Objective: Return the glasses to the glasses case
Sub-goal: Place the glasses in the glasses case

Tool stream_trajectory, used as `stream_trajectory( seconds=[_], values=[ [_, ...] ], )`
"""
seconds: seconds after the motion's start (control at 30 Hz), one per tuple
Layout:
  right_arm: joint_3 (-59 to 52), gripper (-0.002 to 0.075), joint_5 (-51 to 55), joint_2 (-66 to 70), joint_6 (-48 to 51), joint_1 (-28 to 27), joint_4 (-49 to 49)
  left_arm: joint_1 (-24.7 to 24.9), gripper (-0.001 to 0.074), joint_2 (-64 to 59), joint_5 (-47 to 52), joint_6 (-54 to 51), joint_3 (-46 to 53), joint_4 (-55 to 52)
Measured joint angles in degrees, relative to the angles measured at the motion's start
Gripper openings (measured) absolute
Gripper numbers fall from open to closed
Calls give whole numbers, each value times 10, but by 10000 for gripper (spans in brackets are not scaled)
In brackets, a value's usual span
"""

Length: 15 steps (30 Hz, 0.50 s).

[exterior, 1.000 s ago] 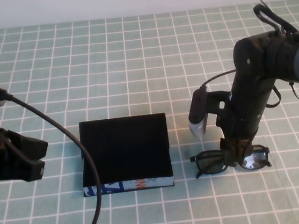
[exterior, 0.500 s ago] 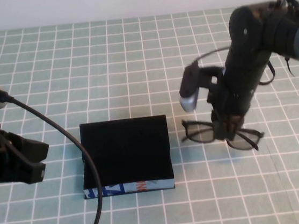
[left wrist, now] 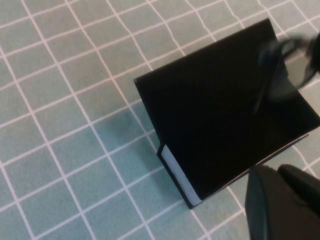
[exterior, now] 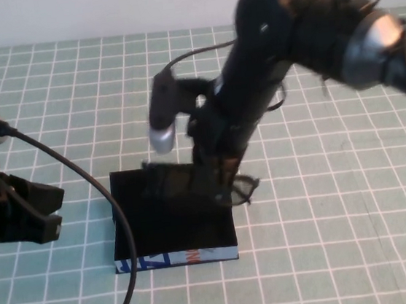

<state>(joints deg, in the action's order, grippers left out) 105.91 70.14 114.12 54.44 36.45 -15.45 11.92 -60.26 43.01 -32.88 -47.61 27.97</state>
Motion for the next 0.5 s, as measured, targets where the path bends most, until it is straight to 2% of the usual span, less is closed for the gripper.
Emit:
stream_trajectory(
  seconds=[0.2, 0.5],
  values=[
    [28, 52, 1, 60, 3, 41, -2, 0, -1, 0, -5, 0, 0, 0],
    [38, 51, 0, 104, 4, 44, -3, 0, -1, 0, -2, 0, 0, 0]
  ],
)
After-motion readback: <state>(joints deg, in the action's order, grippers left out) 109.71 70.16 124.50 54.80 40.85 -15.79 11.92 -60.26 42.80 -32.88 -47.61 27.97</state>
